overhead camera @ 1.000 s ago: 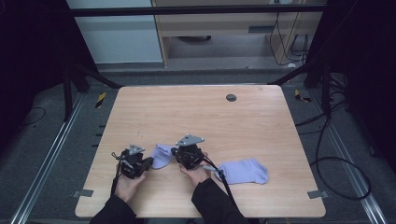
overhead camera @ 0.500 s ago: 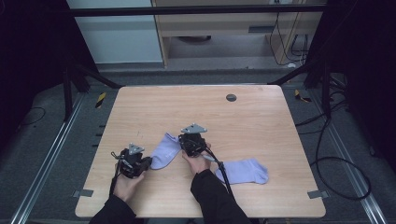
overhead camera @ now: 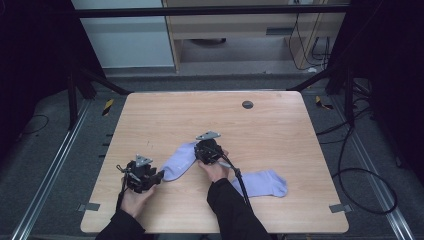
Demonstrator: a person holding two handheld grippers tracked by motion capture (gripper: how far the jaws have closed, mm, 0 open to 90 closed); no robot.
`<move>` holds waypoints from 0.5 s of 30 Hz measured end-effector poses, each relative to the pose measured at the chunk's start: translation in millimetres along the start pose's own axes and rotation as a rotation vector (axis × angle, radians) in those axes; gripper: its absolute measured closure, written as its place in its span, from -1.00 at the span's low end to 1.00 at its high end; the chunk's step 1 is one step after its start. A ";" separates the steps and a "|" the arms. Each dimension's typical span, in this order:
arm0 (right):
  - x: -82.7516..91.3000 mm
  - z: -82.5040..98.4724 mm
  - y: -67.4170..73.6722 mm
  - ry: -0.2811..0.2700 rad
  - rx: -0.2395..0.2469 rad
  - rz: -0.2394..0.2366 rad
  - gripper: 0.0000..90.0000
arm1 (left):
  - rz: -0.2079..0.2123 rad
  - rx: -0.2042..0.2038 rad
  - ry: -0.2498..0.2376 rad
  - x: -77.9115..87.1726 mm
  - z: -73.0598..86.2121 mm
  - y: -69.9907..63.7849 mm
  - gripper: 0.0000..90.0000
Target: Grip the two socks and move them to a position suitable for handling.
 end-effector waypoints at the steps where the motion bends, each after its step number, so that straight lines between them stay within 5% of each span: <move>1: 0.0 0.0 0.0 0.000 0.000 0.000 0.58 | 0.000 -0.004 0.008 -1.0 1.2 -1.2 0.37; 15: -3.8 10.3 -11.0 0.055 -0.038 0.034 0.99 | 0.016 -0.005 0.047 -7.3 3.7 -7.6 0.89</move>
Point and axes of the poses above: each handheld gripper's, and its own axes: x roughly backward along the jaws, z roughly out of its underside, y roughly to its left, the point moved 9 cm from there along -x, roughly forward along the jaws, and after that the axes turned 15 degrees about -z, right-handed, at the moved point
